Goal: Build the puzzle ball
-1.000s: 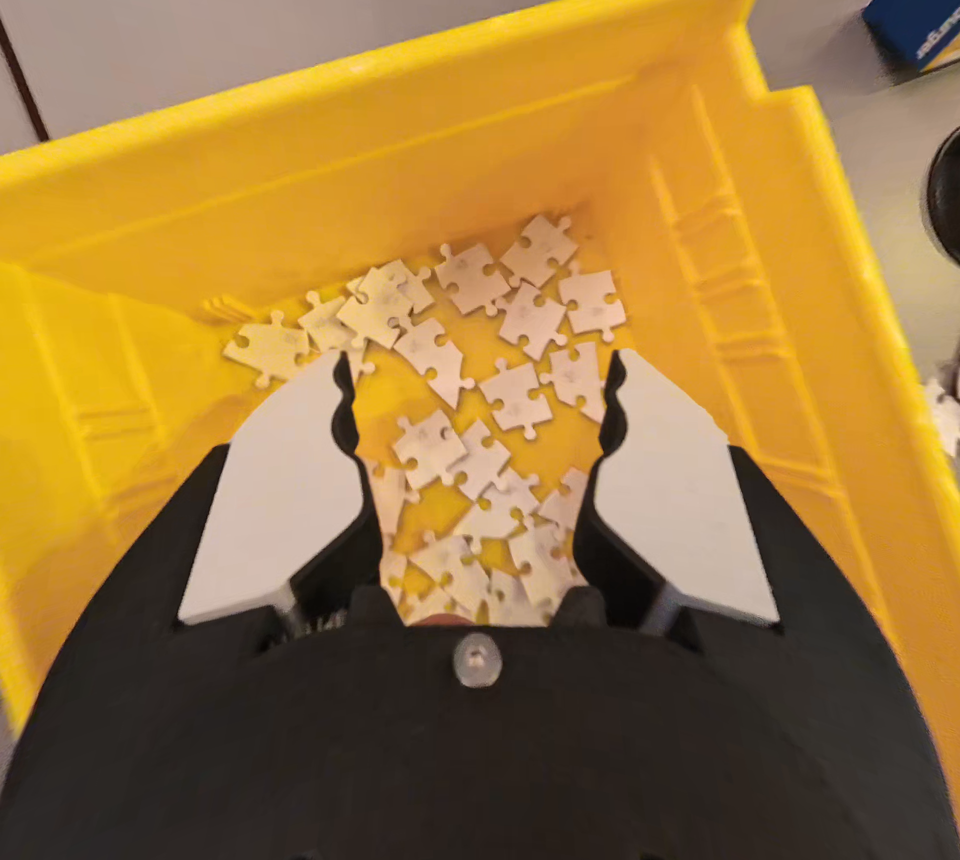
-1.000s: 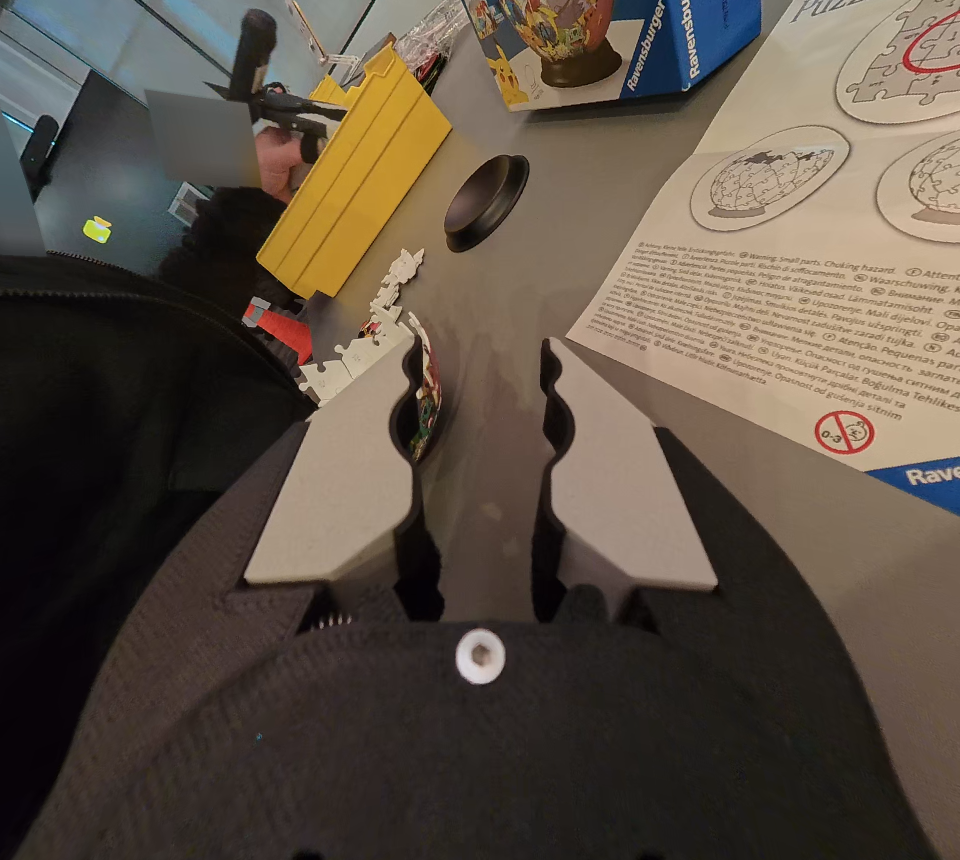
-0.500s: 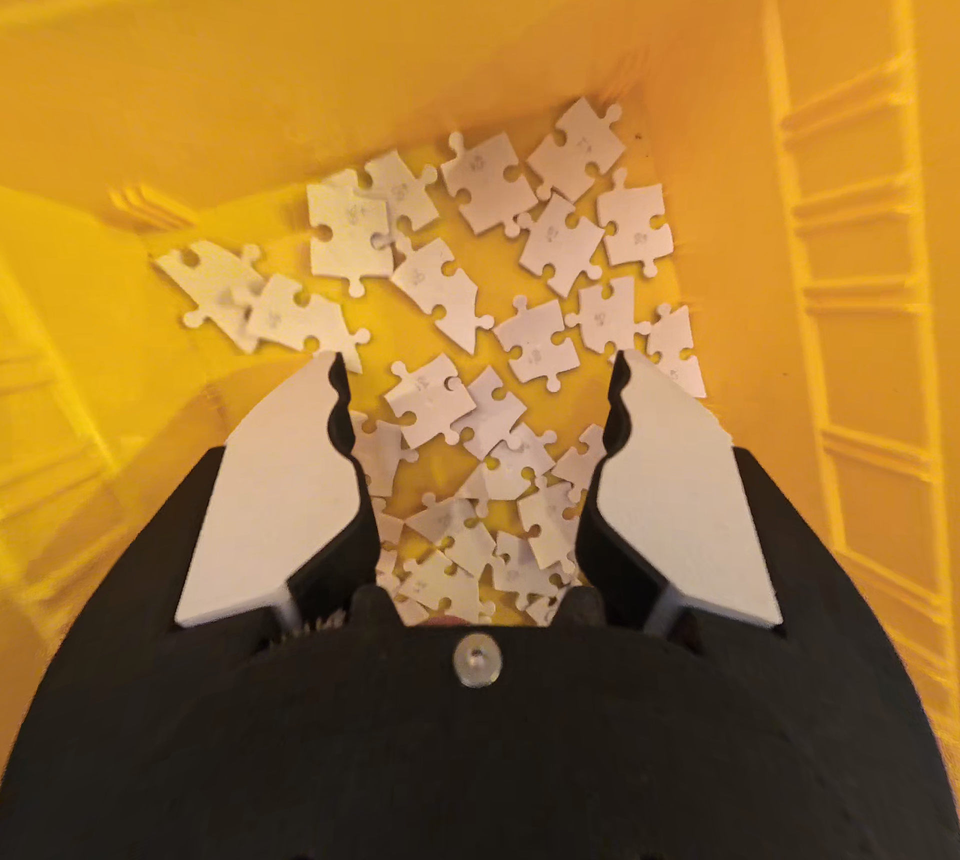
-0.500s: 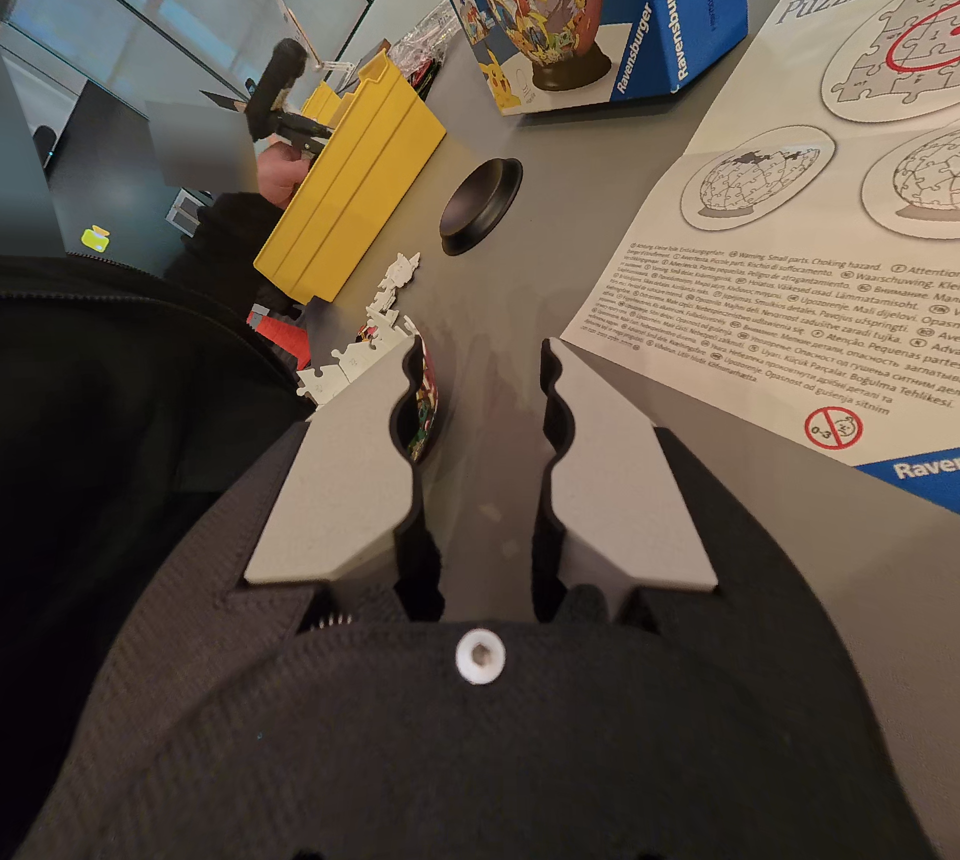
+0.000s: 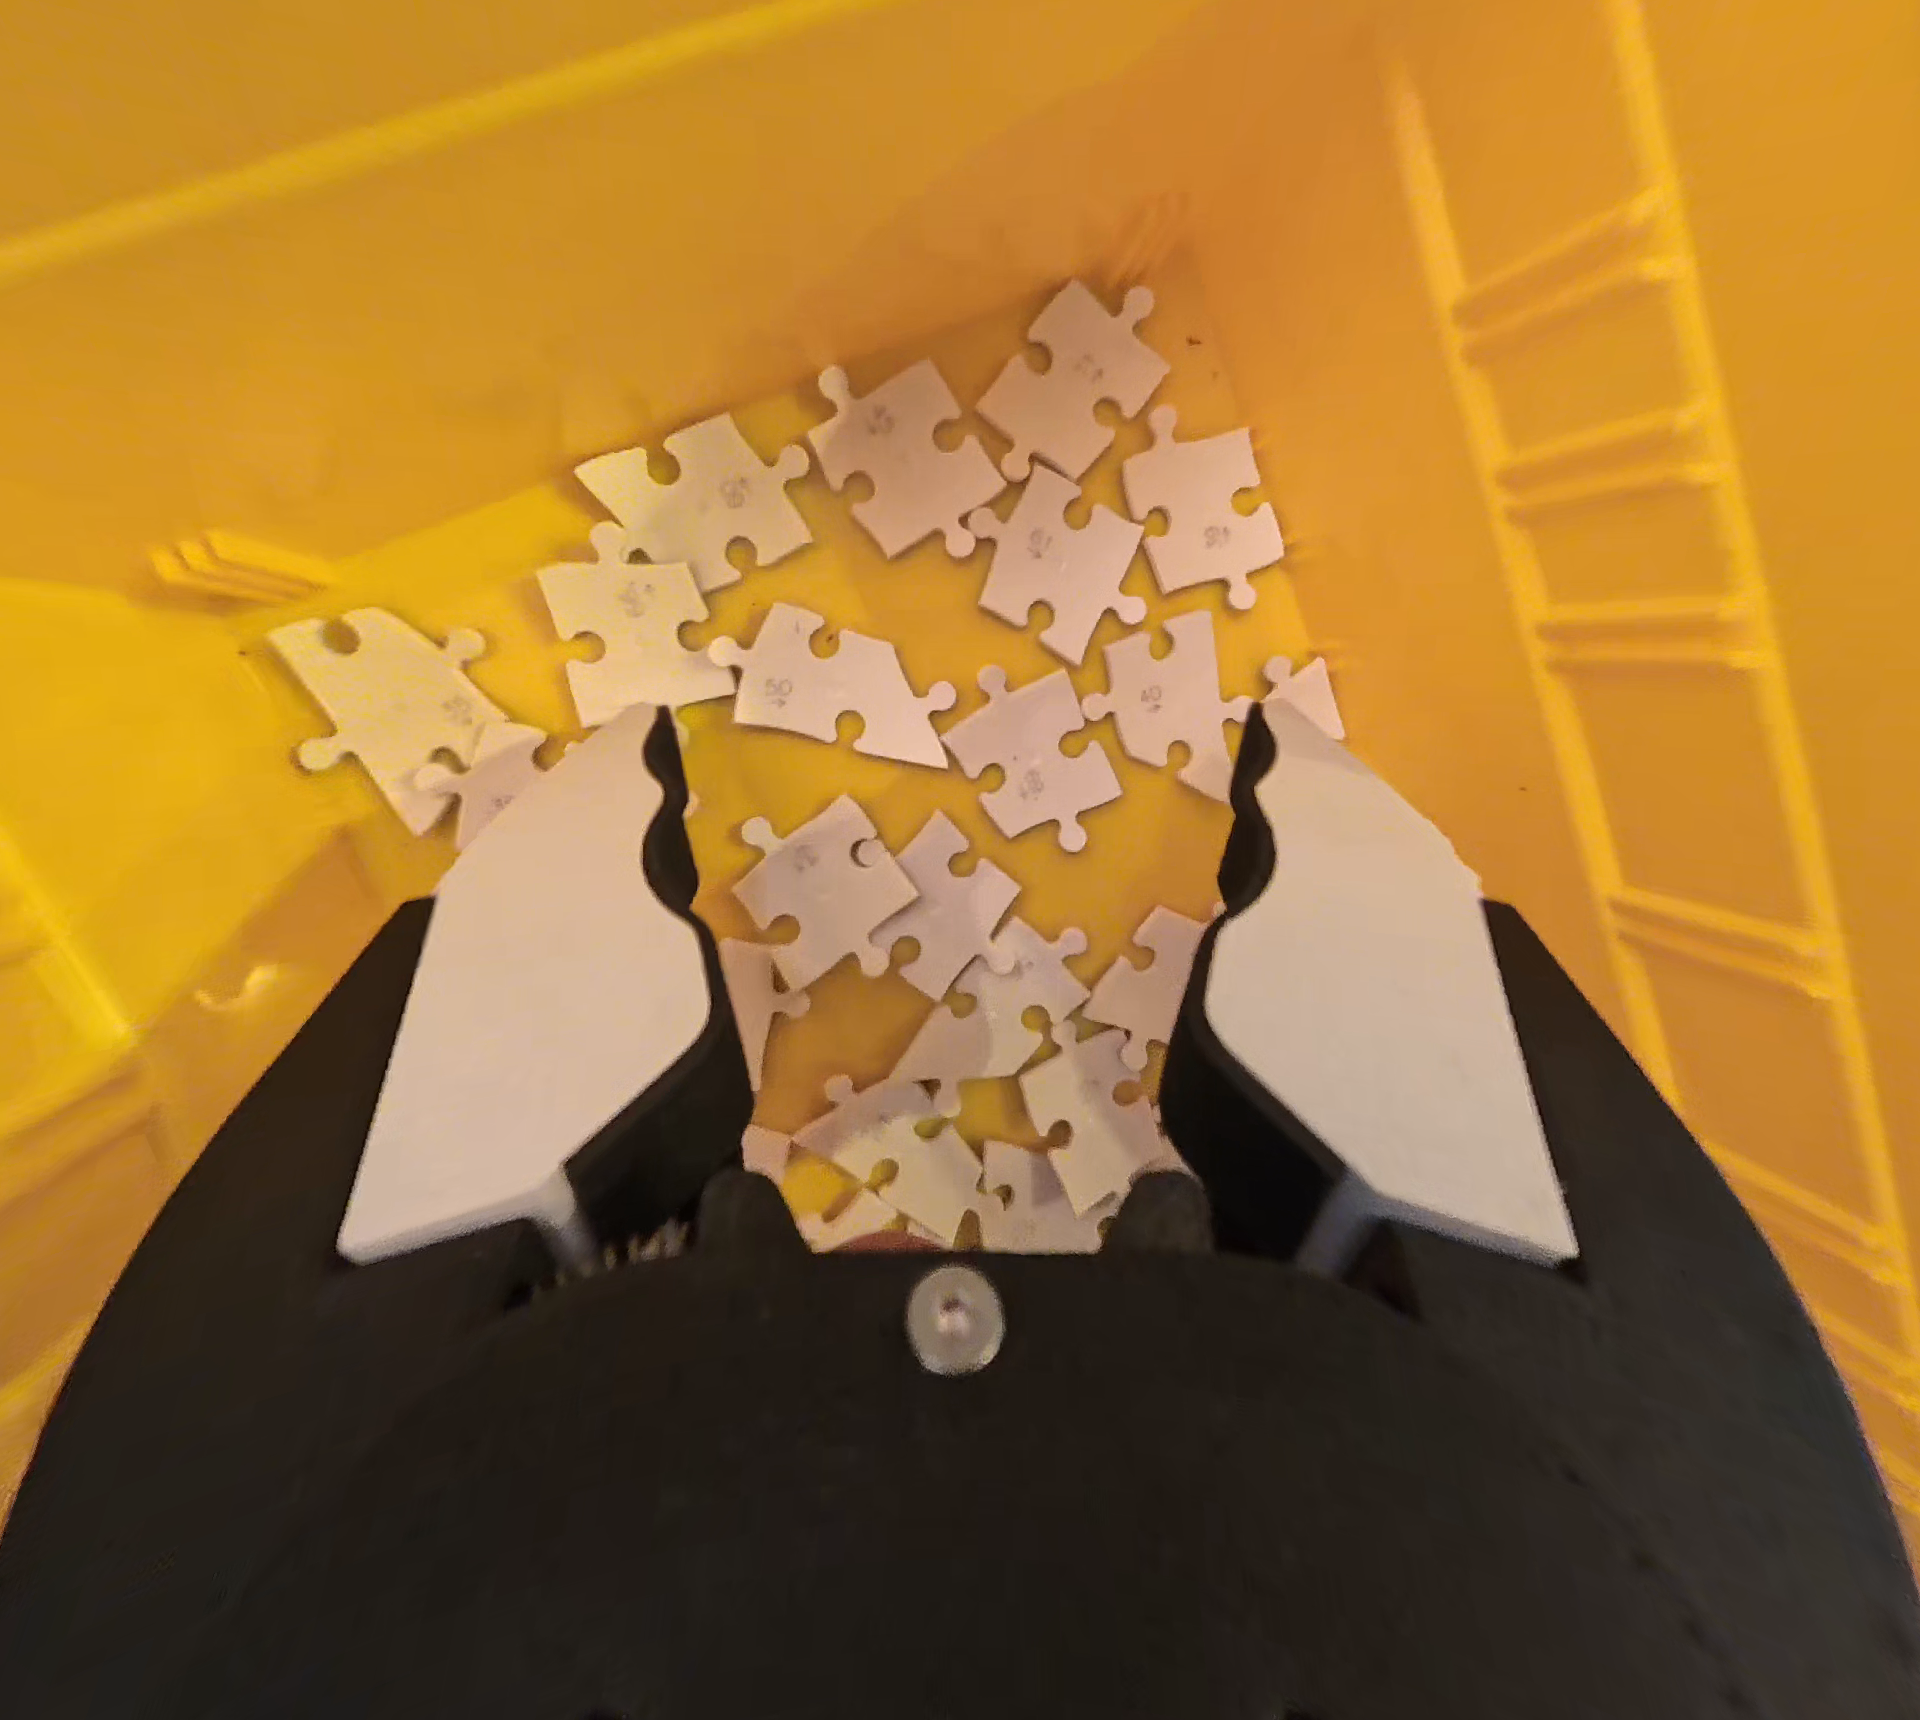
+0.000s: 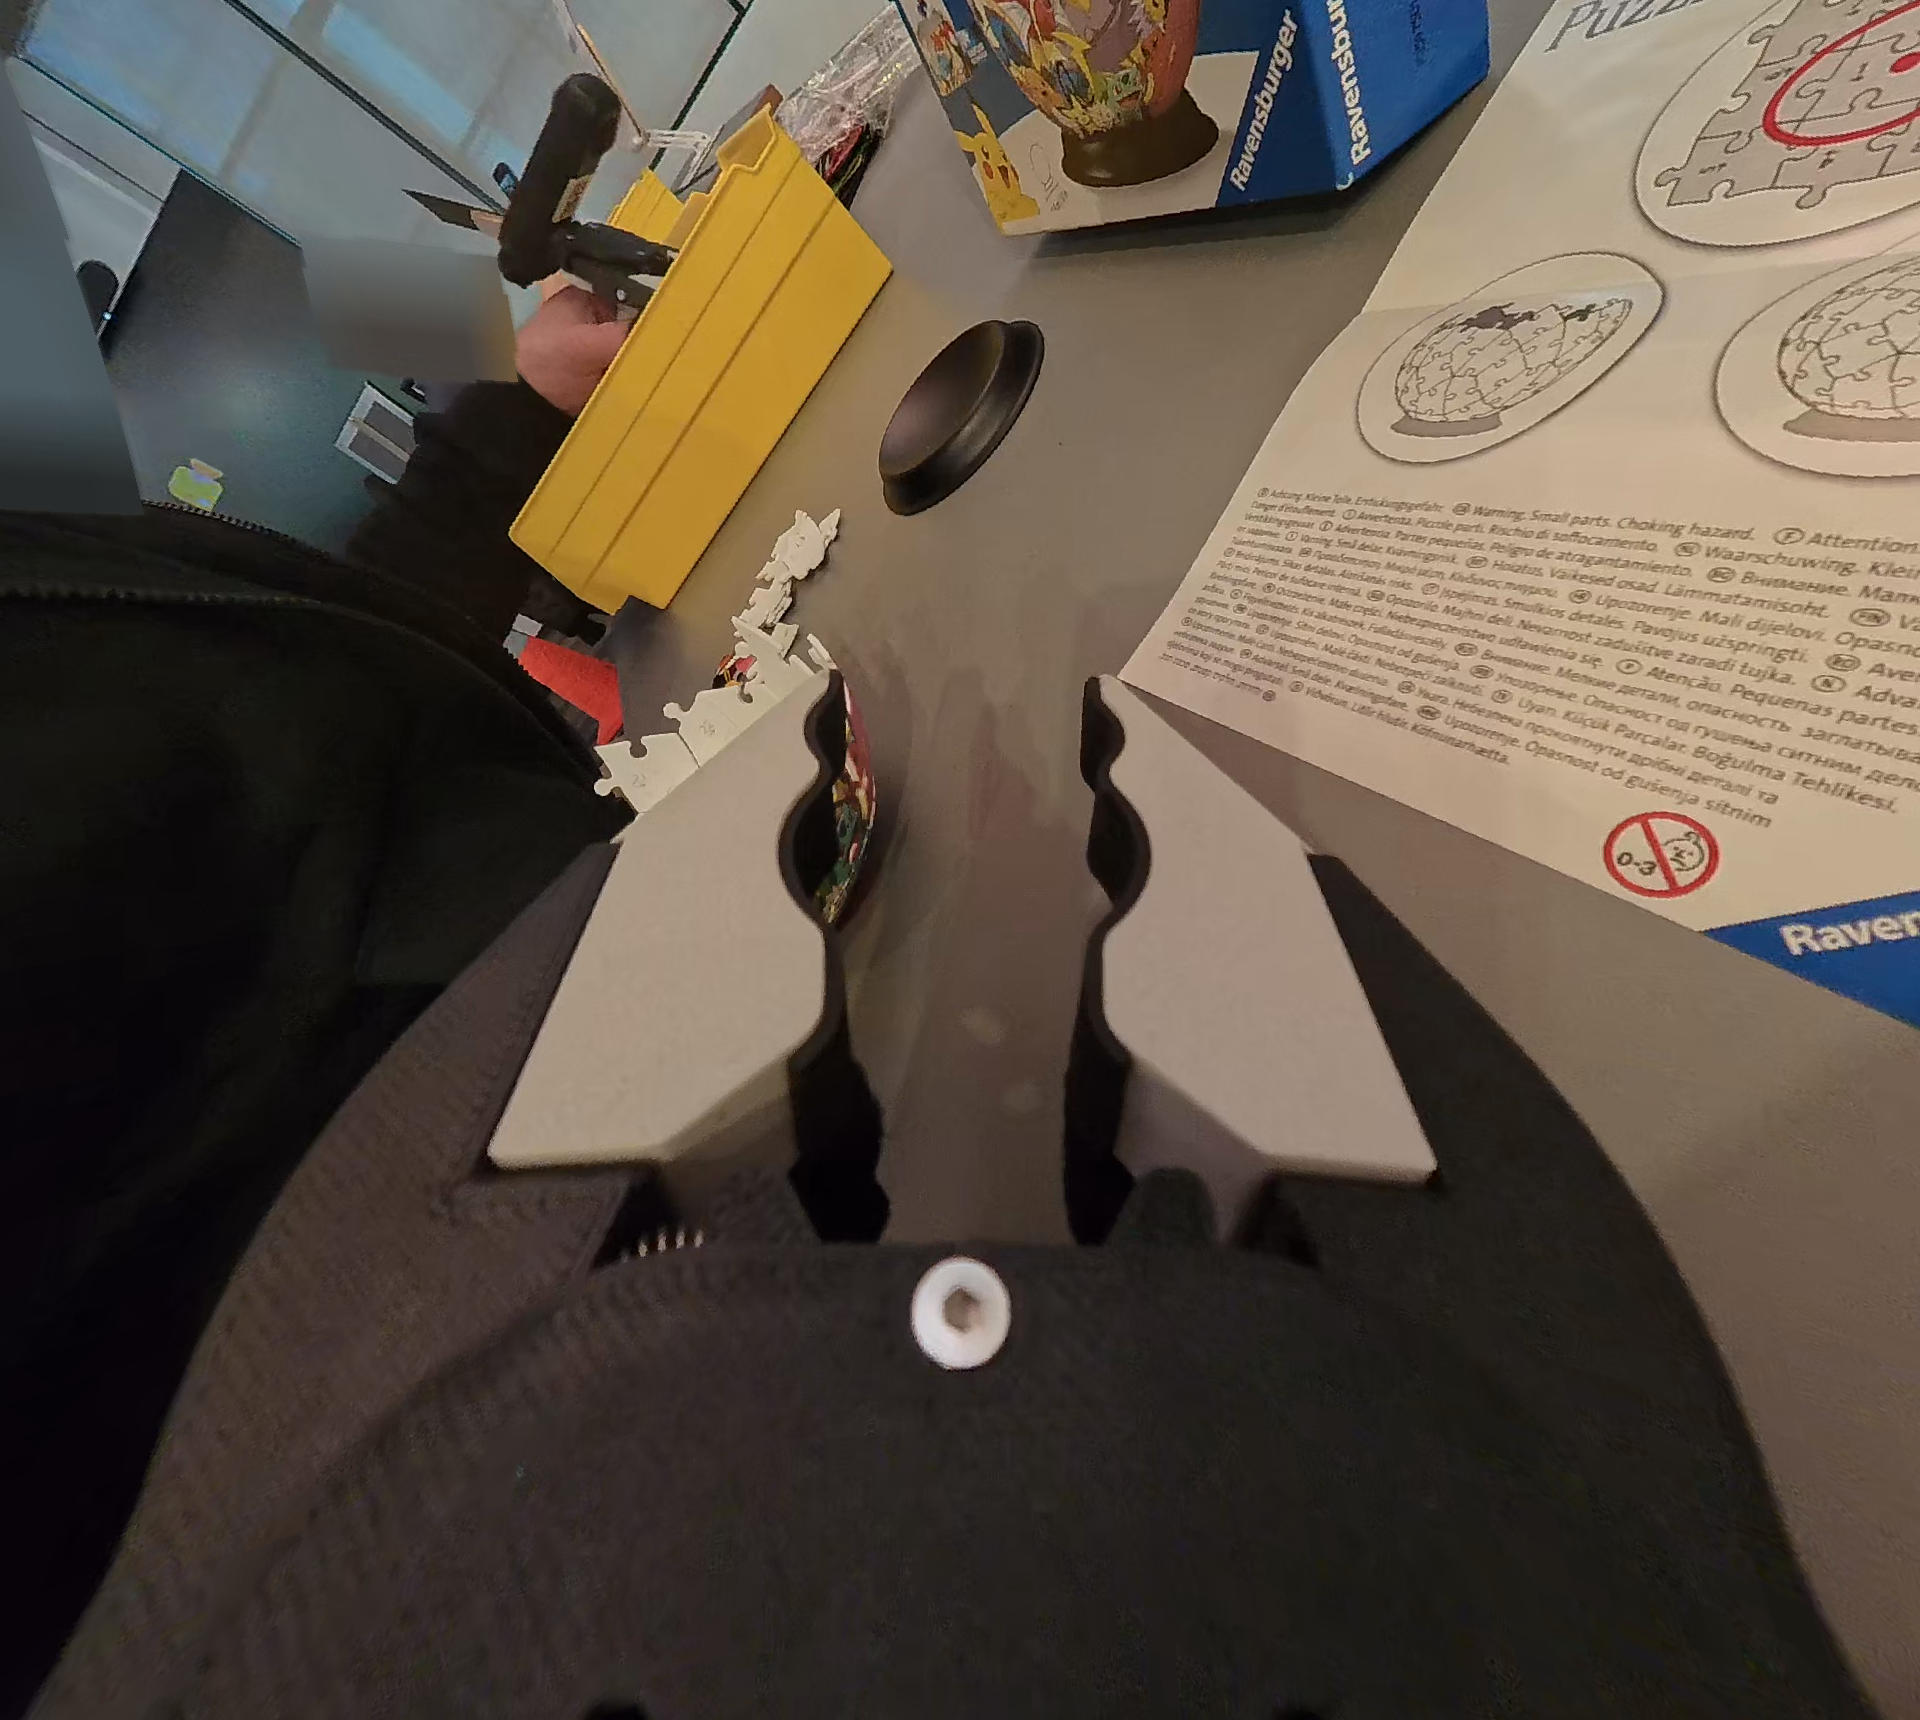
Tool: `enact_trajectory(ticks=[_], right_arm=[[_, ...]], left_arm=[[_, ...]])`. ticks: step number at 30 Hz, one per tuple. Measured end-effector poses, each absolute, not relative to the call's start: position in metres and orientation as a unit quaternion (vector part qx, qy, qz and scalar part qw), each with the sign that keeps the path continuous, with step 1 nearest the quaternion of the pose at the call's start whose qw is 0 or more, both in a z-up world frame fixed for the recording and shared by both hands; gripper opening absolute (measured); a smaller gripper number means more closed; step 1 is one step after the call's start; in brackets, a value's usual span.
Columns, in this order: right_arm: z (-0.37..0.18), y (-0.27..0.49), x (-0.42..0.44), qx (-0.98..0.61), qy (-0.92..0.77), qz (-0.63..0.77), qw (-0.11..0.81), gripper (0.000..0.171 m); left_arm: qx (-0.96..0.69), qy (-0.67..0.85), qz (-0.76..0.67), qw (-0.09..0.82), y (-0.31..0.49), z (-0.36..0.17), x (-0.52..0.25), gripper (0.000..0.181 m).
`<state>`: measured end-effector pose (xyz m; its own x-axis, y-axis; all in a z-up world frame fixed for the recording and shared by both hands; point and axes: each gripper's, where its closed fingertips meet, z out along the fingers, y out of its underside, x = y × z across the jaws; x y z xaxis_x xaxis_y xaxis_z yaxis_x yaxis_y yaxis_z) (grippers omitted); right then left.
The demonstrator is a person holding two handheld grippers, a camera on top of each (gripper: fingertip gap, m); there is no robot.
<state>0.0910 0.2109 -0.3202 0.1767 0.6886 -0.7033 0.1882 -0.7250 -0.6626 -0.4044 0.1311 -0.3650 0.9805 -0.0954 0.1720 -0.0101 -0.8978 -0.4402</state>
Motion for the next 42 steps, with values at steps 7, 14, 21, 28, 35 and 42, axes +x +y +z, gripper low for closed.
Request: enact_trajectory(ticks=[7,14,21,28,35,42], right_arm=[[-0.320,0.211,0.091,-0.735,-0.299,0.568,0.220,0.044],[-0.320,0.210,0.091,-0.734,-0.300,0.568,0.221,0.044],[-0.320,0.210,0.091,-0.733,-0.300,0.569,0.221,0.044],[-0.319,0.210,0.091,-0.732,-0.300,0.570,0.222,0.045],[-0.319,0.211,0.092,-0.733,-0.298,0.570,0.222,0.045],[-0.319,0.211,0.092,-0.731,-0.298,0.572,0.222,0.045]], left_arm=[[-0.975,-0.011,-0.034,0.221,0.120,-0.366,-0.429,0.107],[-0.970,-0.034,-0.008,0.242,0.130,-0.365,-0.449,0.091],[-0.976,-0.009,0.014,0.218,0.140,-0.376,-0.455,0.097],[-0.974,0.030,-0.005,0.222,0.153,-0.378,-0.447,0.110],[-0.975,0.003,-0.033,0.218,0.151,-0.377,-0.445,0.110],[-0.977,0.040,-0.077,0.196,0.127,-0.366,-0.417,0.081]])
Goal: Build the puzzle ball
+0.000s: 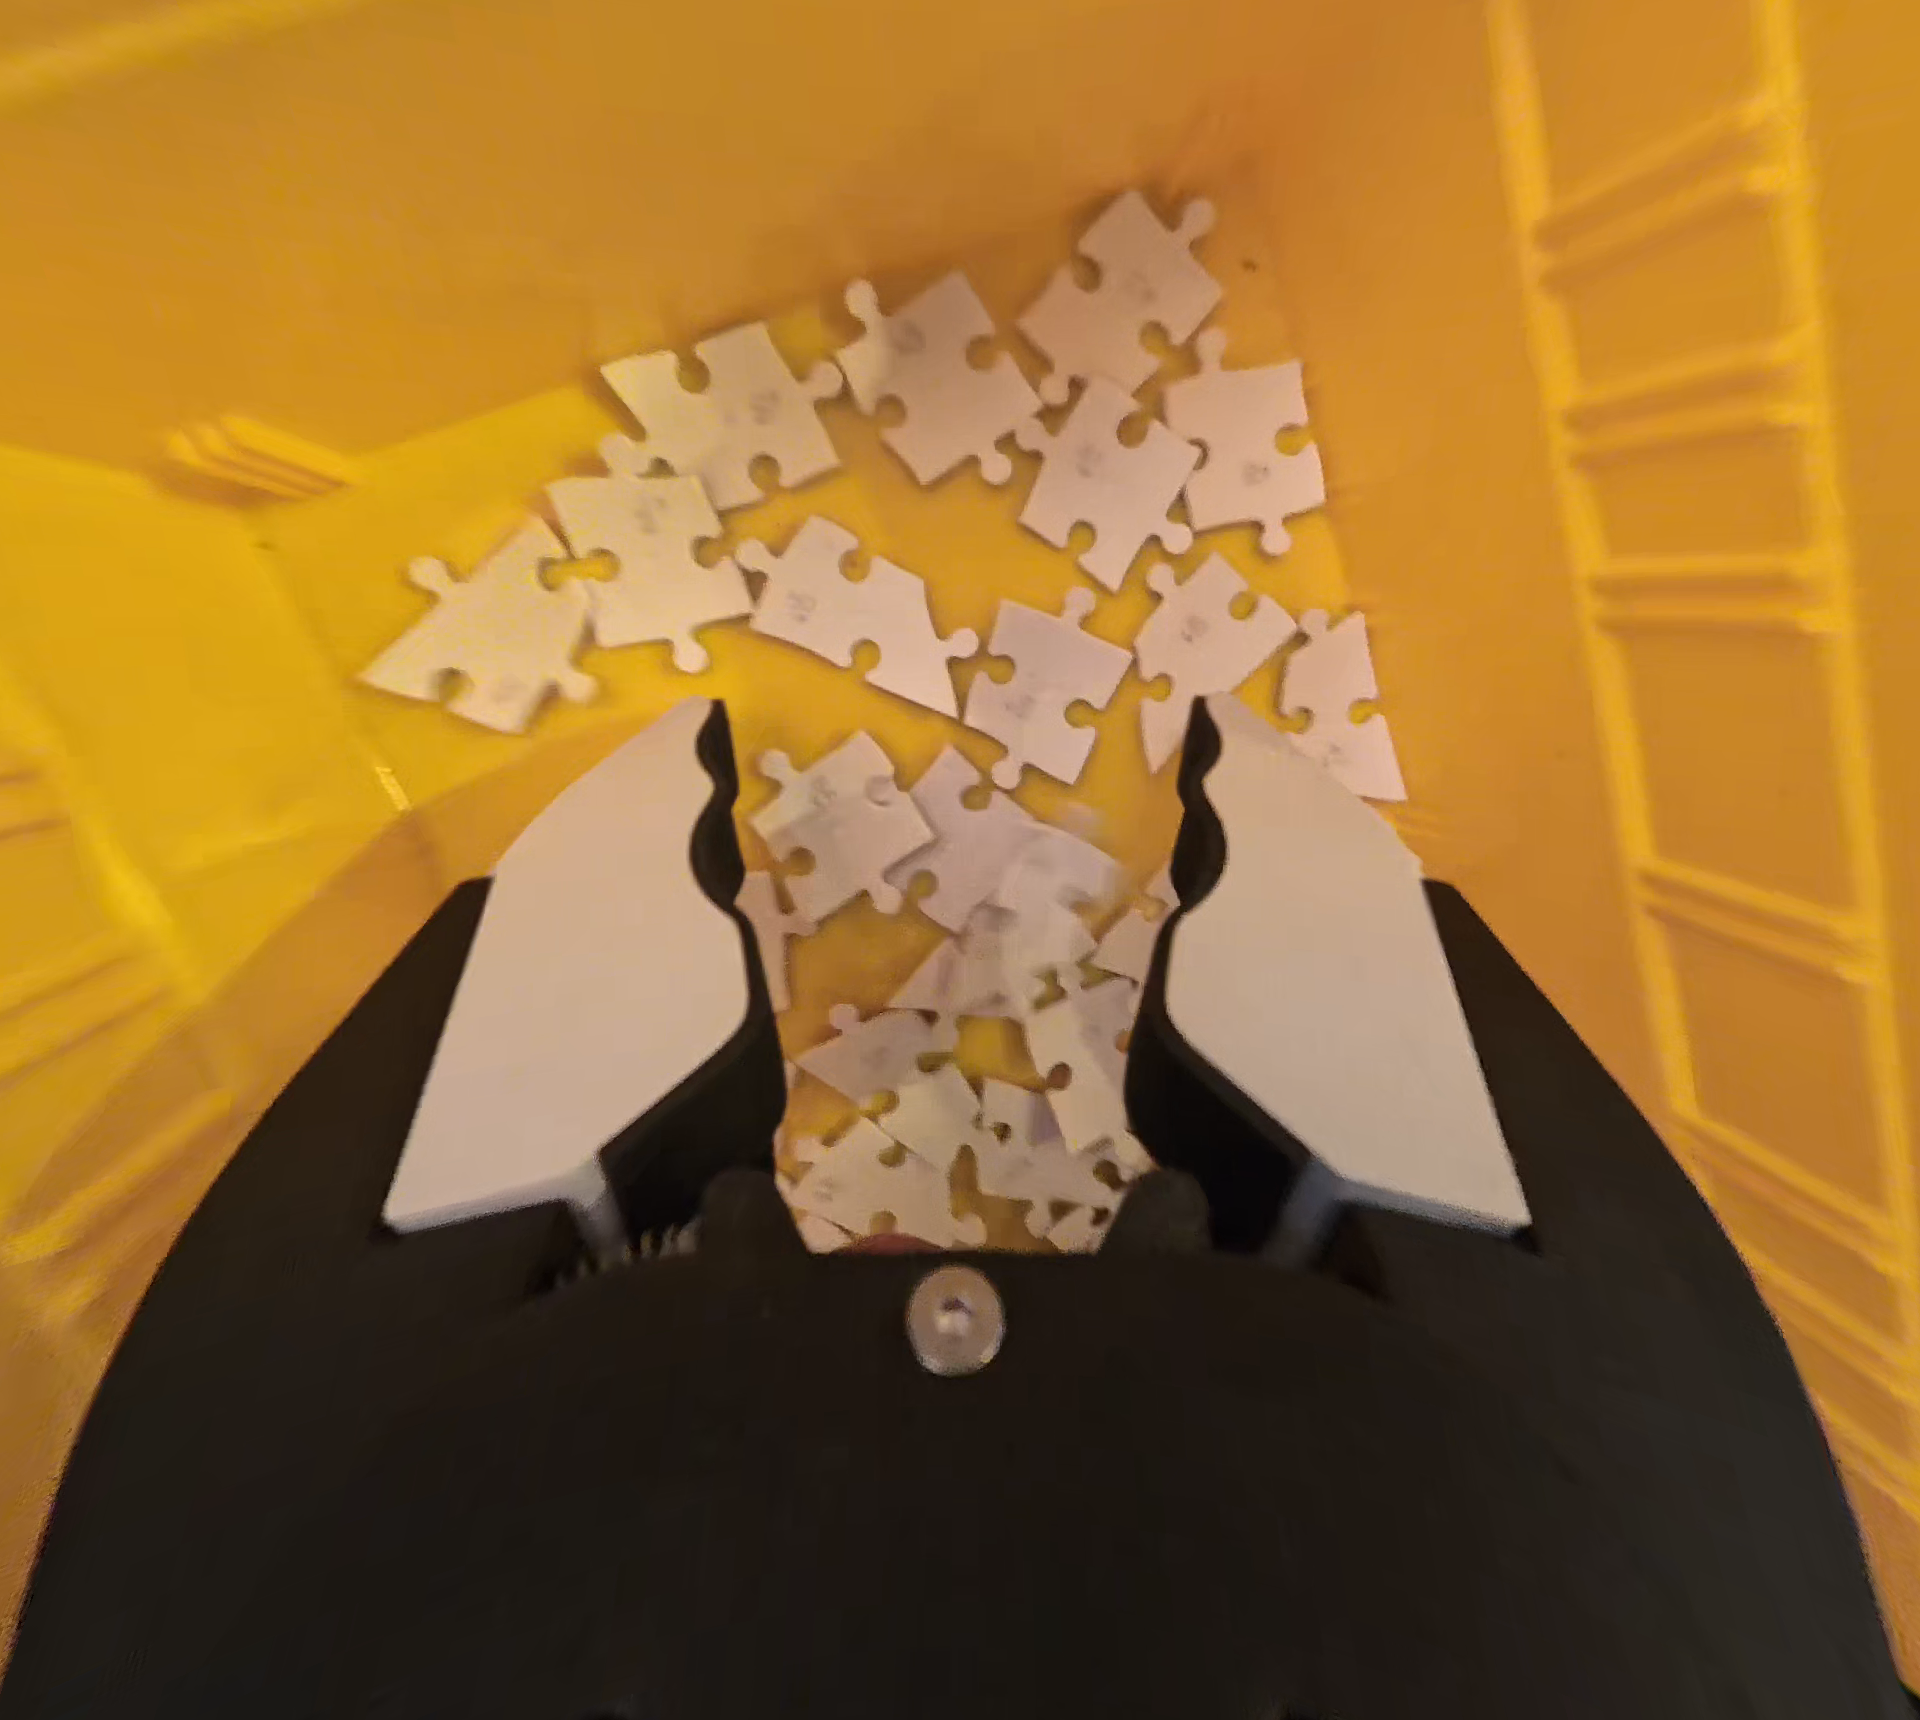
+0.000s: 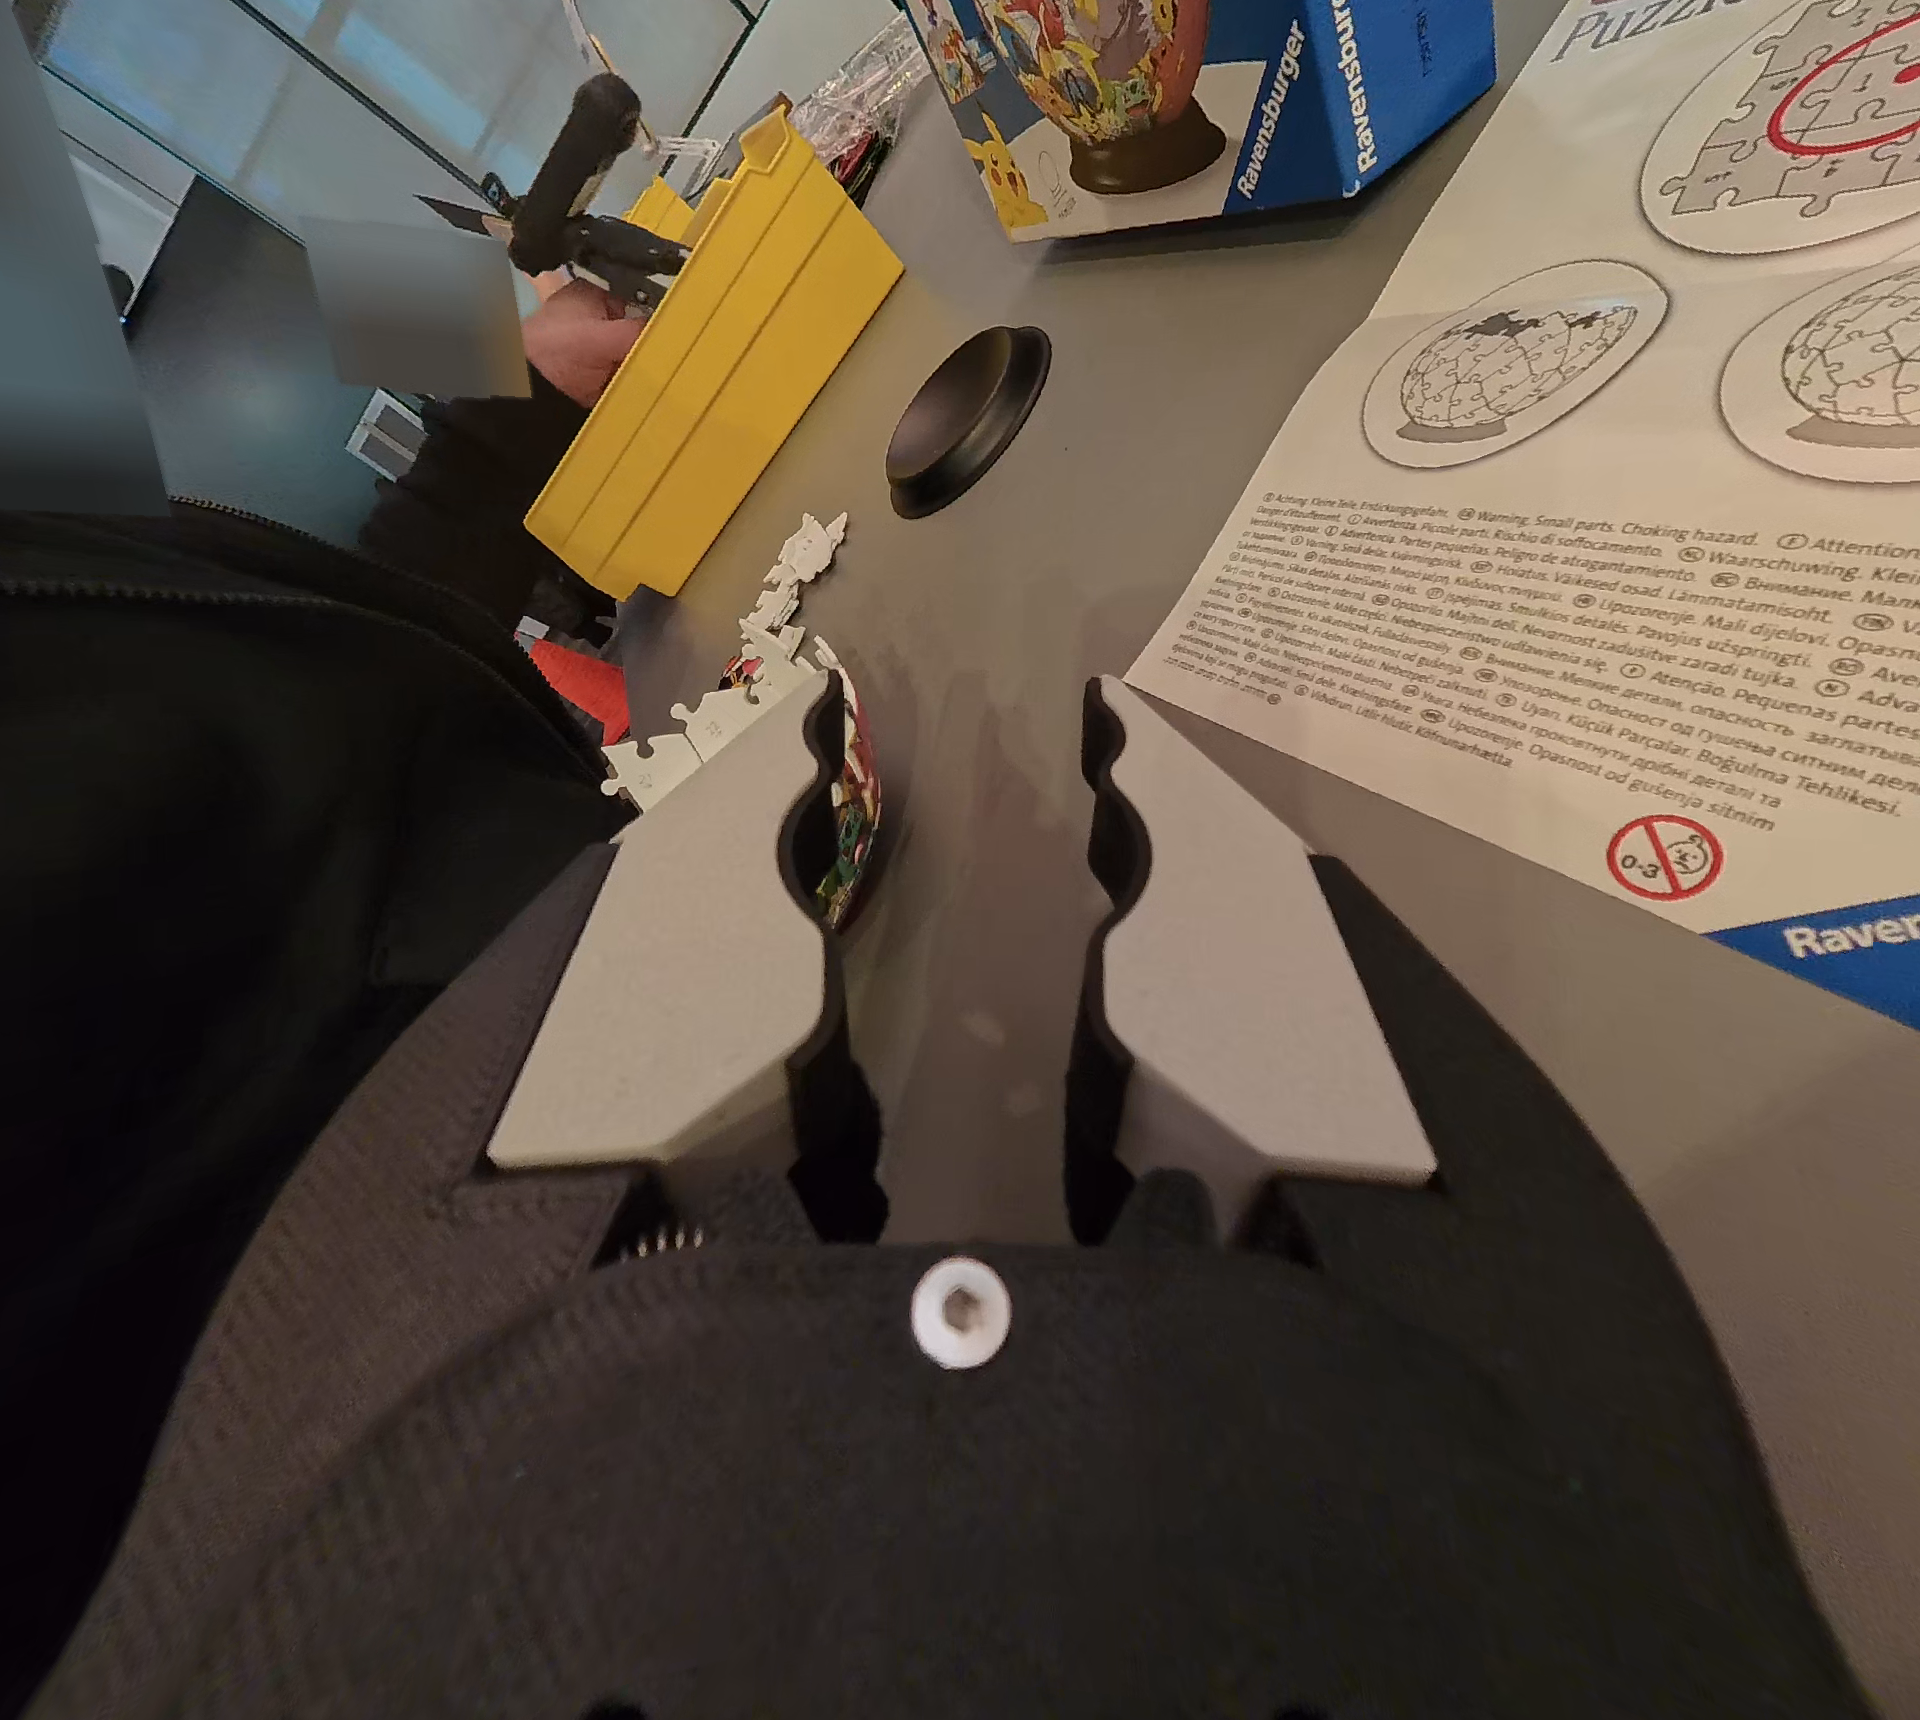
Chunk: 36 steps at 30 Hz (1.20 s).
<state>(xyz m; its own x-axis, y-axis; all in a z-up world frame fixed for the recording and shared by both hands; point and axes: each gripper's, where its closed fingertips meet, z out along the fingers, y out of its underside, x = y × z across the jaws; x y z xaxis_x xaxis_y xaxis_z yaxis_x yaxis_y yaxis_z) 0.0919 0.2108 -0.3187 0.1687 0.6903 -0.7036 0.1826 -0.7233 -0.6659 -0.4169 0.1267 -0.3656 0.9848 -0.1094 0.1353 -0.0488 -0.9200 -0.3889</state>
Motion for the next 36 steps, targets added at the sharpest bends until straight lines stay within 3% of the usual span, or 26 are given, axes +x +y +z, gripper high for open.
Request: enact_trajectory(ticks=[5,11,26,27,29,30,32,36], right_arm=[[-0.318,0.210,0.092,-0.730,-0.299,0.572,0.222,0.045],[-0.318,0.210,0.092,-0.730,-0.299,0.573,0.223,0.045],[-0.317,0.210,0.092,-0.727,-0.299,0.576,0.225,0.044],[-0.317,0.210,0.092,-0.727,-0.299,0.576,0.225,0.044],[-0.317,0.210,0.092,-0.727,-0.298,0.576,0.224,0.045],[-0.317,0.210,0.092,-0.727,-0.299,0.576,0.224,0.045],[-0.317,0.210,0.092,-0.727,-0.300,0.576,0.224,0.045],[-0.317,0.210,0.092,-0.727,-0.300,0.575,0.225,0.045]], left_arm=[[-0.968,0.008,0.015,0.249,0.145,-0.352,-0.457,0.062],[-0.975,0.052,0.101,0.189,0.146,-0.368,-0.475,0.028],[-0.982,-0.004,0.024,0.188,0.137,-0.375,-0.470,0.014],[-0.982,0.002,0.021,0.189,0.134,-0.372,-0.467,0.000],[-0.977,0.002,0.042,0.211,0.137,-0.362,-0.471,0.003],[-0.972,-0.004,0.057,0.229,0.141,-0.356,-0.476,0.022],[-0.968,-0.010,0.063,0.242,0.148,-0.354,-0.481,0.039],[-0.972,0.013,0.094,0.215,0.153,-0.370,-0.486,0.047]])
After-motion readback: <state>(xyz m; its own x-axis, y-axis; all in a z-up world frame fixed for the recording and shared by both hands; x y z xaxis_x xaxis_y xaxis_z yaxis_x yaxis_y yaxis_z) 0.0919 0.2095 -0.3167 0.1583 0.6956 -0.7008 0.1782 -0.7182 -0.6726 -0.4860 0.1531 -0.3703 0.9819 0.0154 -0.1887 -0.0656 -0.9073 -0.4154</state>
